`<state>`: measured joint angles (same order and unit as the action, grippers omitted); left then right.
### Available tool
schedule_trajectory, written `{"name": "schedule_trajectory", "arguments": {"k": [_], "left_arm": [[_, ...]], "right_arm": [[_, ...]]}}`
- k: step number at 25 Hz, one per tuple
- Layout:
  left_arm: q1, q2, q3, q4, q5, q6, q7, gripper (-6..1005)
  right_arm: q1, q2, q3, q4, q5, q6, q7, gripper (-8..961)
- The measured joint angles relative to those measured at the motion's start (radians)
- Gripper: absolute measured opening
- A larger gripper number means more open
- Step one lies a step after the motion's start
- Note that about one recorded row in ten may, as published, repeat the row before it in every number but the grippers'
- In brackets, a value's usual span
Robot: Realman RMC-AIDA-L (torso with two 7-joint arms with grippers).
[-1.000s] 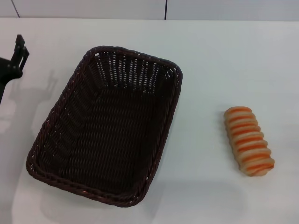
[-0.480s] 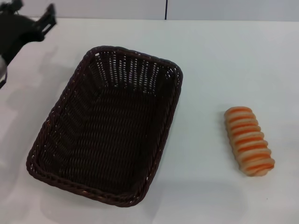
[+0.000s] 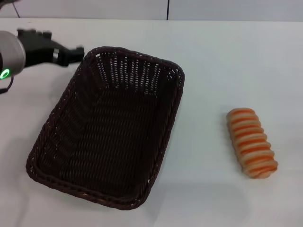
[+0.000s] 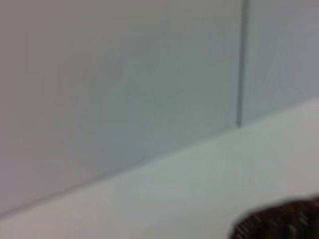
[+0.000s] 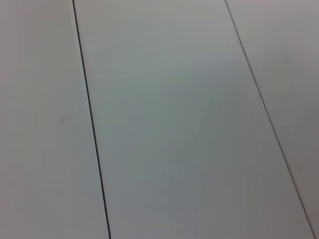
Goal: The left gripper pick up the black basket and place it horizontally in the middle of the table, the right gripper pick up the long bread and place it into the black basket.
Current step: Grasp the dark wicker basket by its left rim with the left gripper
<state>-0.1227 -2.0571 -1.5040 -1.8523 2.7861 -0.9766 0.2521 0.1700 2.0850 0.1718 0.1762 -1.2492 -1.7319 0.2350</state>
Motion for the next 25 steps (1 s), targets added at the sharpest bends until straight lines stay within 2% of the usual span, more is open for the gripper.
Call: {"name": "schedule_trajectory", "arguments": {"k": [1, 4, 6, 16, 25], "left_arm": [[-0.01, -0.005, -0.003, -0.032, -0.003, -0.082, -0.005, 792], [-0.023, 0.0, 0.005, -0.042, -0.004, -0.135, -0.033, 790], [-0.038, -0.004, 0.003, -0.021, -0.002, -0.186, -0.038, 789], [-0.098, -0.006, 0.01, 0.126, -0.001, -0.212, -0.041, 784], [-0.142, -0.005, 0.012, 0.149, 0.018, -0.295, -0.068, 781]], "right_arm": [[0.003, 0.0, 0.0, 0.004, 0.0, 0.005, -0.003, 845], [0.003, 0.0, 0.0, 0.005, 0.0, 0.01, -0.004, 845], [0.003, 0.0, 0.0, 0.006, 0.0, 0.014, -0.005, 845], [0.003, 0.0, 0.0, 0.007, -0.001, 0.018, -0.005, 845], [0.001, -0.001, 0.0, 0.007, -0.001, 0.017, -0.006, 845]]}}
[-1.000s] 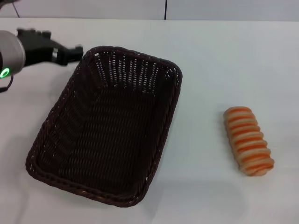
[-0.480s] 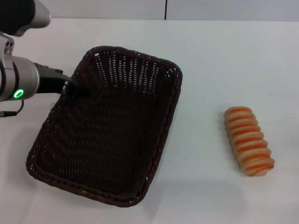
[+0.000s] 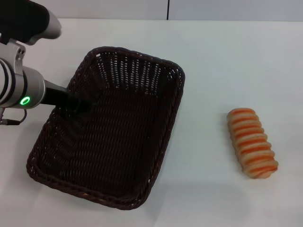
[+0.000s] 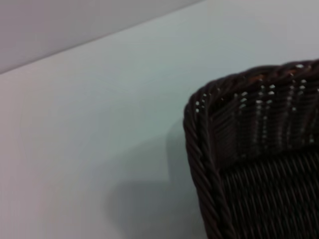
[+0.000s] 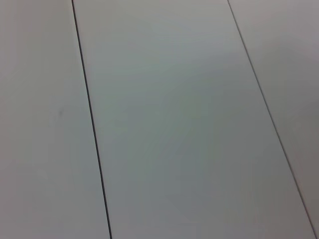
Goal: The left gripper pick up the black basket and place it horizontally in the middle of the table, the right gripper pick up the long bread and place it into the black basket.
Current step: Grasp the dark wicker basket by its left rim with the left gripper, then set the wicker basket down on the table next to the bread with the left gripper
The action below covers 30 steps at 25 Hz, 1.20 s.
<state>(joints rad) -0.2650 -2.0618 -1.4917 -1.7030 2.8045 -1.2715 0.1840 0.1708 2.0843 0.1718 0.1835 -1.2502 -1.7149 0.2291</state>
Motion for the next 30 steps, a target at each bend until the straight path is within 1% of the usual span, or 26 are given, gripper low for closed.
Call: {"name": "schedule_trajectory", "arguments": {"k": [1, 5, 6, 9, 11, 12, 15, 17, 18, 19, 20, 21, 22, 23, 24, 25, 26, 27, 30], "left_arm": [[-0.004, 0.0, 0.001, 0.001, 0.003, -0.008, 0.005, 781], [-0.03, 0.001, -0.002, 0.029, 0.02, -0.027, 0.023, 681], [-0.046, 0.001, -0.003, 0.049, 0.021, -0.033, 0.028, 656], [-0.054, 0.002, -0.004, 0.056, 0.022, -0.034, 0.049, 526], [-0.064, 0.001, -0.006, 0.05, 0.019, -0.035, 0.097, 440], [-0.064, 0.001, -0.006, 0.05, 0.019, -0.035, 0.097, 426], [-0.092, 0.0, -0.014, 0.06, 0.007, -0.046, 0.139, 386], [-0.118, 0.0, -0.037, 0.085, -0.041, -0.056, 0.205, 359], [-0.118, 0.0, -0.037, 0.085, -0.041, -0.056, 0.205, 345], [-0.128, 0.0, -0.054, 0.096, -0.072, -0.06, 0.245, 332], [-0.167, 0.0, -0.134, 0.134, -0.201, -0.082, 0.385, 319], [-0.201, 0.001, -0.198, 0.169, -0.281, -0.105, 0.469, 305], [-0.201, 0.001, -0.198, 0.169, -0.281, -0.105, 0.469, 292], [-0.246, 0.003, -0.259, 0.219, -0.327, -0.132, 0.543, 278], [-0.246, 0.003, -0.259, 0.219, -0.327, -0.132, 0.543, 256], [-0.28, 0.003, -0.296, 0.258, -0.348, -0.153, 0.59, 233], [-0.341, 0.003, -0.361, 0.338, -0.388, -0.194, 0.675, 224], [-0.341, 0.003, -0.361, 0.338, -0.388, -0.194, 0.675, 215], [-0.433, 0.003, -0.457, 0.467, -0.431, -0.254, 0.798, 187]], "right_arm": [[0.001, 0.0, 0.0, 0.0, 0.0, 0.0, 0.0, 845], [0.002, -0.001, 0.0, 0.0, 0.0, 0.0, 0.0, 845], [0.002, -0.001, 0.0, 0.0, 0.0, 0.0, -0.001, 845], [0.002, -0.001, 0.0, 0.0, 0.0, 0.0, -0.001, 845], [-0.001, -0.001, 0.0, 0.0, 0.0, -0.003, -0.001, 844], [-0.001, -0.001, 0.0, 0.0, 0.0, -0.003, -0.001, 844], [-0.002, -0.001, 0.0, -0.001, 0.0, -0.006, -0.001, 844], [-0.003, -0.001, 0.0, -0.002, 0.0, -0.007, -0.001, 844], [-0.003, -0.001, 0.0, -0.002, 0.0, -0.007, -0.001, 844], [-0.003, -0.001, 0.0, -0.003, 0.0, -0.008, -0.001, 844], [-0.002, -0.001, 0.0, -0.003, 0.0, -0.009, -0.001, 844], [-0.002, -0.001, 0.0, -0.003, 0.0, -0.01, -0.001, 844], [-0.002, -0.001, 0.0, -0.003, 0.0, -0.01, -0.001, 844], [-0.001, -0.001, 0.0, -0.003, 0.0, -0.01, -0.001, 844], [-0.001, -0.001, 0.0, -0.003, 0.0, -0.01, -0.001, 844], [-0.001, -0.001, 0.0, -0.004, 0.0, -0.011, -0.001, 844], [-0.003, -0.001, 0.0, -0.004, 0.0, -0.011, -0.001, 844], [-0.003, -0.001, 0.0, -0.004, 0.0, -0.011, -0.001, 844], [-0.006, -0.001, 0.0, -0.004, 0.0, -0.015, -0.001, 844]]}}
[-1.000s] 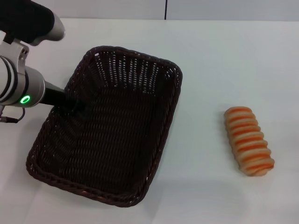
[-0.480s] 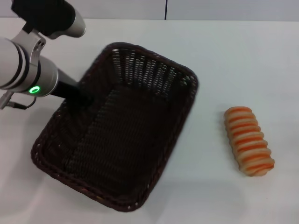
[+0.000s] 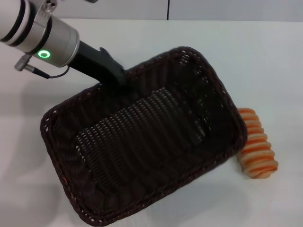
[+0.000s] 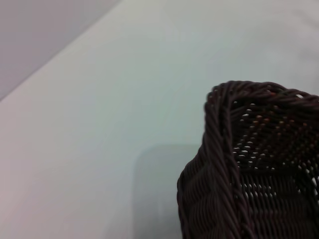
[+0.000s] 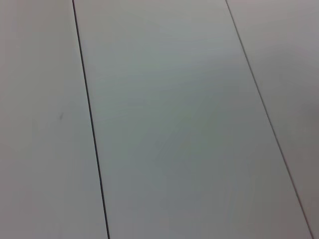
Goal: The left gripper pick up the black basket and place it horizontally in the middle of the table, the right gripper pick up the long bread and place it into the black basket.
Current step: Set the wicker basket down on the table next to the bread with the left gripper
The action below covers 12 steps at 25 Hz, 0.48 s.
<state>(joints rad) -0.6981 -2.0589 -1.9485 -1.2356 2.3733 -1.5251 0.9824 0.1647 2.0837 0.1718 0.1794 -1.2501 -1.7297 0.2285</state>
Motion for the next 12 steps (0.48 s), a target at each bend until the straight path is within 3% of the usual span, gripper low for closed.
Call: {"name": "schedule_trajectory", "arguments": {"k": [1, 12], "left_arm": [[-0.062, 0.0, -0.051, 0.087, -0.01, -0.036, 0.066, 184], [-0.197, -0.003, -0.066, 0.271, -0.042, -0.108, 0.229, 167]], "right_arm": [[-0.003, 0.001, 0.0, 0.001, 0.0, -0.006, 0.0, 844], [-0.009, 0.001, 0.0, 0.006, 0.0, -0.029, 0.0, 844]]}}
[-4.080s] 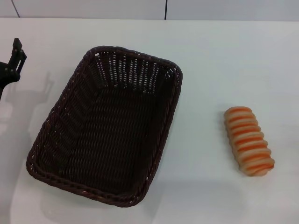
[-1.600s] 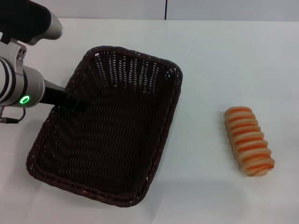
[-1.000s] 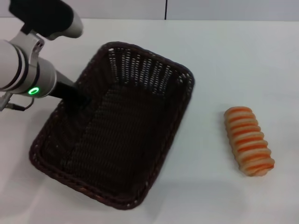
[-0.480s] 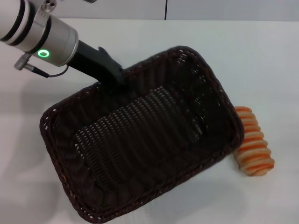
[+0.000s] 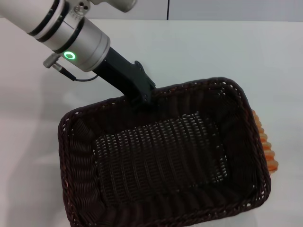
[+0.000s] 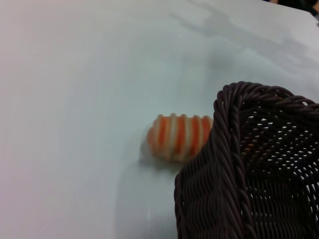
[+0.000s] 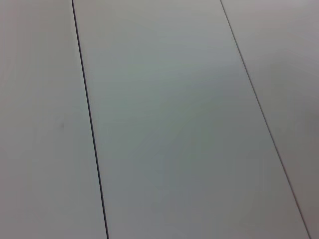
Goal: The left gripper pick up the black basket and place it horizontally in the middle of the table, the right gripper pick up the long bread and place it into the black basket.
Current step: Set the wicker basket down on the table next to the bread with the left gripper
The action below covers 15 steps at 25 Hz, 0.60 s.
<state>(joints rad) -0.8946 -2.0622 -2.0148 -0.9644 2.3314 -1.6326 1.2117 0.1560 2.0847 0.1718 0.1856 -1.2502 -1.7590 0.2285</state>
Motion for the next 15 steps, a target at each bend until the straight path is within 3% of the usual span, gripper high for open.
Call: {"name": "schedule_trajectory", "arguments": {"k": [15], "left_arm": [[-0.056, -0.006, 0.091, 0.086, -0.038, 0.063, 0.087, 175]], "right_arm": [[0.0, 0.001, 0.0, 0.007, 0.0, -0.007, 0.001, 846]]}}
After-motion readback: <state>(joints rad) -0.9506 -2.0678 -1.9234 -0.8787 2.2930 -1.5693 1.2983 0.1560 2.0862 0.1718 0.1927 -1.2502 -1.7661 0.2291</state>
